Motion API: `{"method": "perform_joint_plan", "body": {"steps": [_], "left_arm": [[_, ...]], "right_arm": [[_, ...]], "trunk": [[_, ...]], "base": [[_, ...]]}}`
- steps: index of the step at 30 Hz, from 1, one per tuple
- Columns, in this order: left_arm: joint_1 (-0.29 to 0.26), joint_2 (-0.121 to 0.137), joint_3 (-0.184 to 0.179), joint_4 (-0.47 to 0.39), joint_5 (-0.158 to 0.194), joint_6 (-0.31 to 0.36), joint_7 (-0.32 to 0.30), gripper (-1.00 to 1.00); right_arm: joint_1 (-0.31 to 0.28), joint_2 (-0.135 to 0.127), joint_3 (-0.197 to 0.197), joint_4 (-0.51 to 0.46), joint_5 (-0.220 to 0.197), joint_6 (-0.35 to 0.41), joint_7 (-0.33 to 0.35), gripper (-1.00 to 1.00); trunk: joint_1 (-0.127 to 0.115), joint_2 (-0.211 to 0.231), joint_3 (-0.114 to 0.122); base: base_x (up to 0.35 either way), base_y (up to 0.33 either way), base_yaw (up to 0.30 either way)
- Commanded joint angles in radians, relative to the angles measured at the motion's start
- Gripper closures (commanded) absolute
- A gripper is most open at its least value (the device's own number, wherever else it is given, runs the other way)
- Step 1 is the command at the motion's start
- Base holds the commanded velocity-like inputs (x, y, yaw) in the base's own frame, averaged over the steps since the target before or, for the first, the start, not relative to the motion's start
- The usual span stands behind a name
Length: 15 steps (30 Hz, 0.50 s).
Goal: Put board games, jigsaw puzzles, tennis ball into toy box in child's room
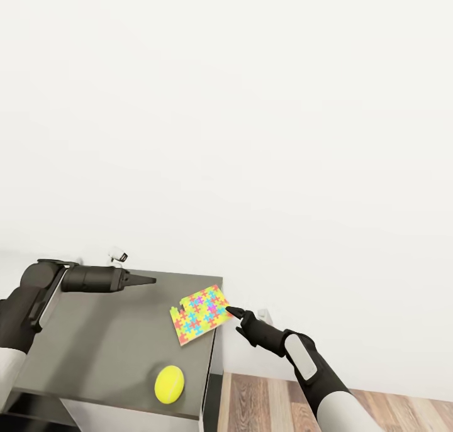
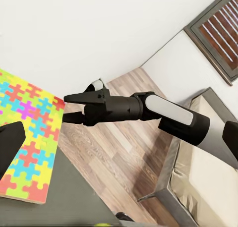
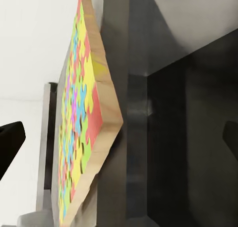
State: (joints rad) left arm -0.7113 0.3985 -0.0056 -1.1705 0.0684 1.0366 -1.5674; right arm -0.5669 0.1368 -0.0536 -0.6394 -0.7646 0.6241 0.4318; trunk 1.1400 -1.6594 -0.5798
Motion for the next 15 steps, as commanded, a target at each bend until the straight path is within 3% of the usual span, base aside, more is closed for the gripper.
{"method": "perform_joint_plan", "body": {"steps": [1, 6, 15], "left_arm": [[0.0, 0.0, 0.0, 0.0, 0.001, 0.011, -0.003, -1.0], [0.0, 0.0, 0.005, 0.0, 0.001, 0.011, -0.003, -1.0], [-0.001, 0.001, 0.008, 0.0, 0.001, 0.011, -0.003, -1.0]], "right_arm": [[-0.001, 0.001, -0.006, 0.0, -0.002, 0.008, 0.001, -1.0], [-0.001, 0.001, -0.006, 0.0, -0.002, 0.008, 0.001, -1.0], [-0.001, 0.001, -0.005, 0.0, -0.002, 0.008, 0.001, -1.0]], "trunk": [[0.0, -0.001, -0.001], [0.0, -0.001, -0.001], [0.0, -0.001, -0.001]], "base": [[0.043, 0.151, 0.0], [0.037, 0.117, 0.0], [0.005, 0.017, 0.0]]}}
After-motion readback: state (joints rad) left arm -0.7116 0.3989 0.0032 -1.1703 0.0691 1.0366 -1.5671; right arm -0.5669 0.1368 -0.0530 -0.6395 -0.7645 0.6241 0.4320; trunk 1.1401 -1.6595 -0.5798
